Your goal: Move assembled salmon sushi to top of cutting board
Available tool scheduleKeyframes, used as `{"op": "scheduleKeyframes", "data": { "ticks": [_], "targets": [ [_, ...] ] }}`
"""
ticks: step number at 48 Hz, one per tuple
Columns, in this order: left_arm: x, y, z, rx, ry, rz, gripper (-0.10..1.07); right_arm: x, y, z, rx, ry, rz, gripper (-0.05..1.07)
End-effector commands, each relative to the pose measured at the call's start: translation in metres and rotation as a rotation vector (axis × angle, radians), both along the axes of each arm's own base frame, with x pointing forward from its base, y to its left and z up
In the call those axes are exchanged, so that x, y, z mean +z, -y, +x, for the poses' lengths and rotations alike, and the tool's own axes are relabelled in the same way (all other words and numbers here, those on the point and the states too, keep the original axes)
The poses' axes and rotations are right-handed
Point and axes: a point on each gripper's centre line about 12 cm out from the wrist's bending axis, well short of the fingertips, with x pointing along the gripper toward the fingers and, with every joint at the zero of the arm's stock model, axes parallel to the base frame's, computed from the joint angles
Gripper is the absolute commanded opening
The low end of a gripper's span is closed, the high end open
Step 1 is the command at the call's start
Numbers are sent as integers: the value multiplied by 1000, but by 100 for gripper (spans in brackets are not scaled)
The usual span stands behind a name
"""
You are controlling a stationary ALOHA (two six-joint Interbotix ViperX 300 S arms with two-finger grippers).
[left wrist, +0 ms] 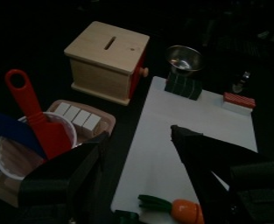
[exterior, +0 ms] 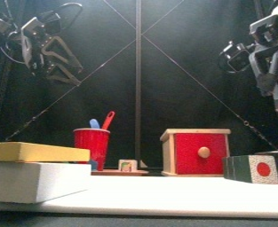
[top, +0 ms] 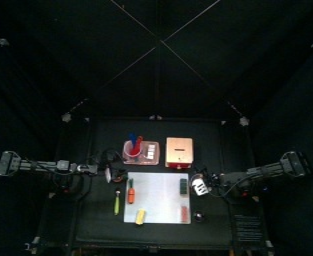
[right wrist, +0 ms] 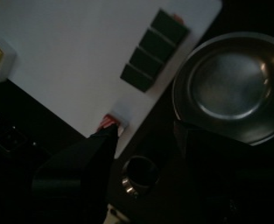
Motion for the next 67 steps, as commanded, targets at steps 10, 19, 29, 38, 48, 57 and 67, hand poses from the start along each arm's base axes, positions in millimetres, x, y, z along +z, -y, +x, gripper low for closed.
{"op": "scheduleKeyframes", "data": {
  "ticks": [10, 19, 29, 38, 48, 57, 67],
  "targets": [
    [1, -1, 0, -2, 1, 9, 93, -8, -33, 30, -10, -50, 86, 88],
    [1, -3, 0, 6, 2, 12, 93, -12, -50, 48, -30, -64, 79, 88],
    [-1, -4, -1, 9, -5, 17, 93, -9, -57, 71, -71, -31, 88, 88],
    [-7, -5, -4, 12, -21, 23, 93, -20, -66, 67, -112, -95, 128, 89],
    [-9, -4, -4, 7, -25, 19, 93, -39, -83, 64, -196, -159, 167, 89],
    [-8, -6, -4, 13, -24, 25, 93, -56, -95, 72, -248, -160, 199, 88],
    [-9, -5, -4, 5, -25, 19, 93, -70, -99, 78, -268, -185, 212, 88]
  ]
}}
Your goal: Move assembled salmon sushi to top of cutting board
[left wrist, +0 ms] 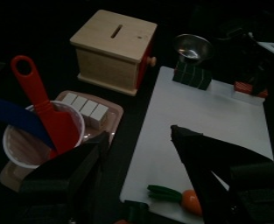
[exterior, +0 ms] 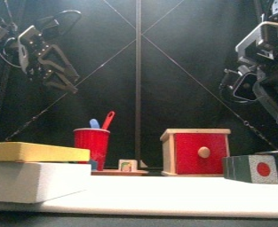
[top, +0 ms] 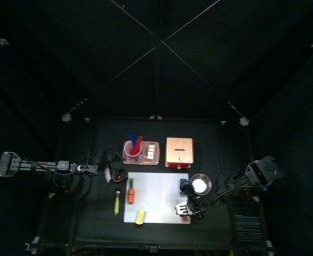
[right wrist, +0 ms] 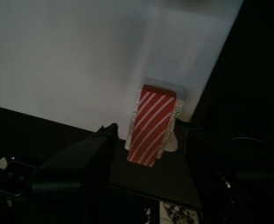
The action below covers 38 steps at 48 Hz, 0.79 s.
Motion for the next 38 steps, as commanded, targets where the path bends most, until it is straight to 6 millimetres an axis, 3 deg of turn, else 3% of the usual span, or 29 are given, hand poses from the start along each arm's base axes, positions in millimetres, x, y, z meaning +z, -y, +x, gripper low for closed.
{"op": "scheduleKeyframes", "data": {
  "ticks": [1, 25, 38],
  "targets": [
    [5, 0, 2, -2, 13, 1, 93, 8, -2, 6, -7, 27, 20, 88],
    [4, 1, 2, -10, 11, 4, 93, 7, -4, 5, -37, -28, 33, 88],
    [-2, 1, -1, -13, -7, 16, 93, -3, 0, 11, -46, -47, 22, 88]
  ]
}}
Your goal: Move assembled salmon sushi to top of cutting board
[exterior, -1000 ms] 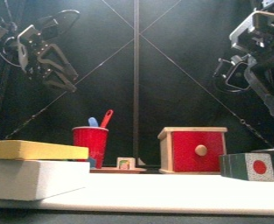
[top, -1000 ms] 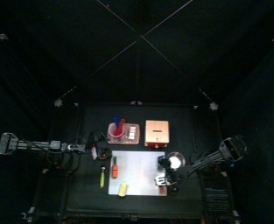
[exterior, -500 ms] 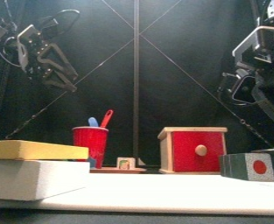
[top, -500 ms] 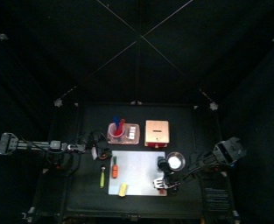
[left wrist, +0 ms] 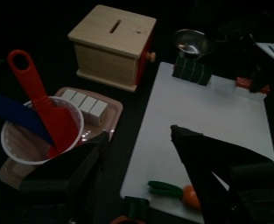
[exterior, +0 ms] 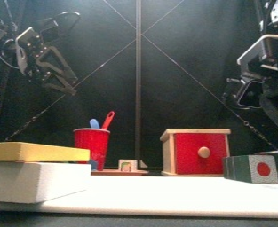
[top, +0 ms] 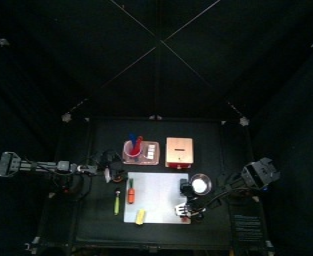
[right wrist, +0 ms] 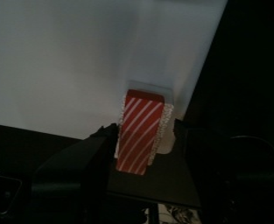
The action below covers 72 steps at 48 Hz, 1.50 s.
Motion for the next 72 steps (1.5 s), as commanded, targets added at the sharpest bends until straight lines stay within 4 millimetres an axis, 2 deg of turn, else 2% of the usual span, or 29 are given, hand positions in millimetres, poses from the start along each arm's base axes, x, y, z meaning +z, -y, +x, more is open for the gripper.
{"op": "scheduleKeyframes", "data": {
  "ticks": [1, 18, 27, 32, 41, 50, 62, 72],
  "targets": [
    [3, 0, 2, -4, 7, 10, 93, 7, 0, 9, -7, 30, 12, 88],
    [0, 0, 0, -4, -2, 8, 93, 4, -4, 18, -10, 28, 19, 86],
    [-1, 0, 0, -4, -4, 9, 93, 7, -4, 21, -6, 38, 17, 75],
    [-1, -1, -1, -2, -3, 8, 93, 10, -3, 22, 15, 55, 6, 70],
    [0, -1, 0, 0, 0, 6, 93, 28, 7, 31, 123, 123, -39, 70],
    [1, -2, 0, 3, 3, 7, 93, 51, 30, 32, 250, 131, -93, 70],
    [1, -6, 0, 22, 2, 11, 93, 80, 82, 39, 479, 80, -174, 70],
    [1, -10, -2, 43, 1, 7, 93, 84, 121, 47, 759, 59, -218, 70]
  ]
}}
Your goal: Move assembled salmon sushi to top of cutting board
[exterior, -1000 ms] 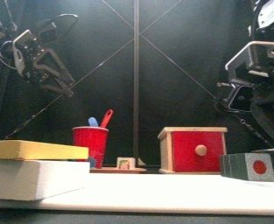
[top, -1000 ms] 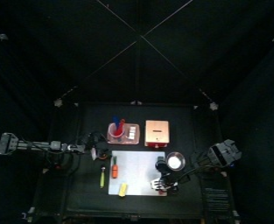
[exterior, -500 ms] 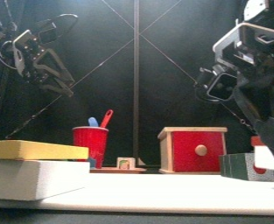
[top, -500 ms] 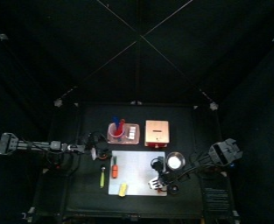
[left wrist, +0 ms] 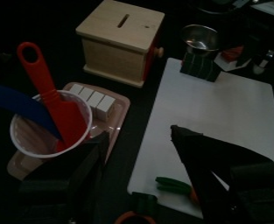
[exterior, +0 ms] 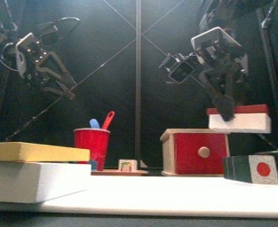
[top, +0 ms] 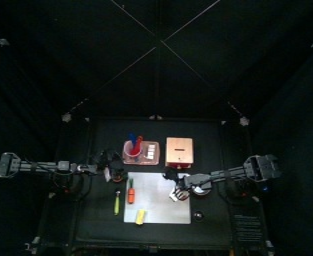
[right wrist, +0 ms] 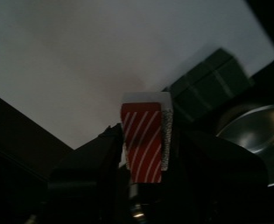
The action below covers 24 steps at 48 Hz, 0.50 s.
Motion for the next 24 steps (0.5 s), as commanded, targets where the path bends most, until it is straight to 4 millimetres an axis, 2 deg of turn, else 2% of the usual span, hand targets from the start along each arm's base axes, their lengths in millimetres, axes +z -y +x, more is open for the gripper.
{"op": "scheduleKeyframes", "data": {
  "ticks": [1, 10, 16, 24],
  "targets": [
    [6, -3, 2, 14, 15, 2, 93, 15, 18, 7, 105, 44, -18, 70],
    [6, -9, 1, 40, 17, 3, 93, 14, 50, 18, 291, 80, -55, 70],
    [6, -15, 0, 64, 17, 1, 93, 7, 60, 30, 397, 75, -52, 70],
    [6, -19, -2, 81, 16, -2, 93, -11, 62, 47, 496, 33, -41, 70]
  ]
}}
